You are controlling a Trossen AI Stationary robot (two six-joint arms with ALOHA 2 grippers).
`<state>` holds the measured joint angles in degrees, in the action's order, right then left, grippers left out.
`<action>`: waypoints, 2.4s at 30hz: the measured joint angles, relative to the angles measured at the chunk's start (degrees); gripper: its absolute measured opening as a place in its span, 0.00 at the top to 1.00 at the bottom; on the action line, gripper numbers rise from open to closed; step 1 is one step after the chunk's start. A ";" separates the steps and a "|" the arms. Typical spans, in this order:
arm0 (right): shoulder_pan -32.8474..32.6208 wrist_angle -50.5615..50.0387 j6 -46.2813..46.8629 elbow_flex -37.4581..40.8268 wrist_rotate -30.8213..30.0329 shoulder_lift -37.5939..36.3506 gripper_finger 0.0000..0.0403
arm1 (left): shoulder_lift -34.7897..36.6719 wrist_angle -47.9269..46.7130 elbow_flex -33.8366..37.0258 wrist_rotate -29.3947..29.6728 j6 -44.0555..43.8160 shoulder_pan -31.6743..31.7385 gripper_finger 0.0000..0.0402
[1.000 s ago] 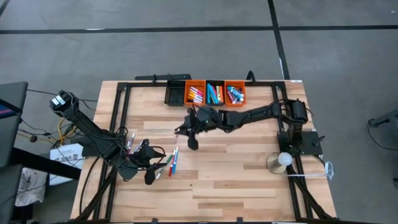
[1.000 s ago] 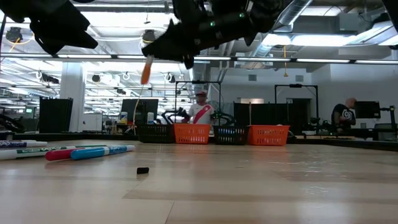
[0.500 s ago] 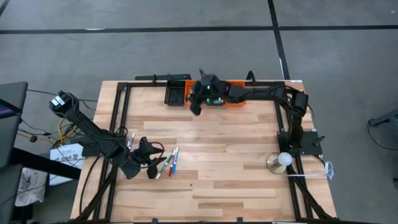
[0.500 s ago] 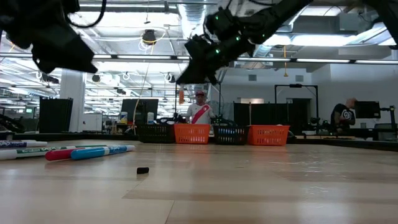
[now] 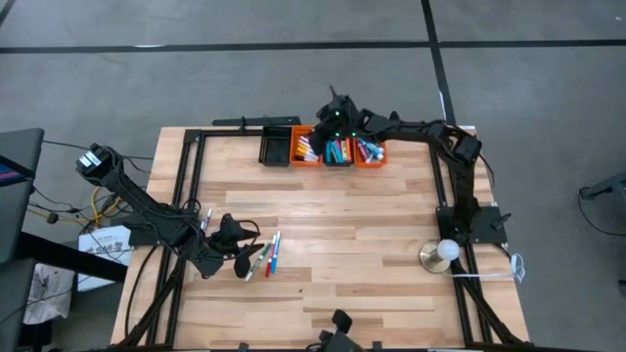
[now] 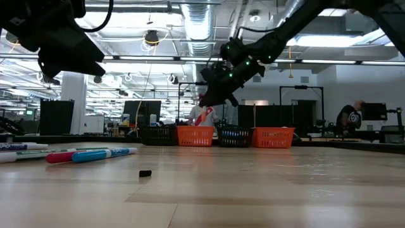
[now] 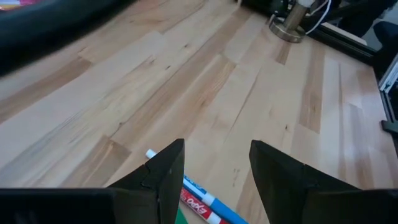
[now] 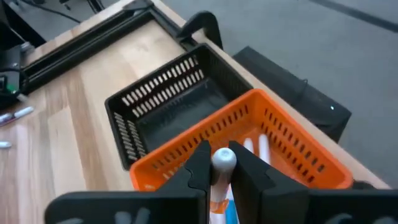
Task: Pick & Place Markers
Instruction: Put the white orange highlighter pen into the left orange bin, then put the dark green and white marker pen into the left black bin
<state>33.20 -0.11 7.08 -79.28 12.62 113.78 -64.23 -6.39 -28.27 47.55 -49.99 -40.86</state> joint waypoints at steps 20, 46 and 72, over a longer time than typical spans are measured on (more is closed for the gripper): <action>-0.93 0.66 0.48 0.01 2.38 0.33 0.55 | 0.02 0.76 0.00 -0.35 0.02 0.00 0.56; -27.84 -10.09 -5.37 9.02 8.20 -24.09 0.60 | -5.93 -3.64 2.15 -18.05 -9.38 6.84 0.71; -47.44 26.94 0.01 40.03 -9.88 -31.21 0.60 | -13.07 1.58 0.09 -23.73 -11.85 7.54 0.74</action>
<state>-14.24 26.82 7.09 -39.24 2.74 82.57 -77.29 -4.81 -28.18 23.83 -61.85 -33.33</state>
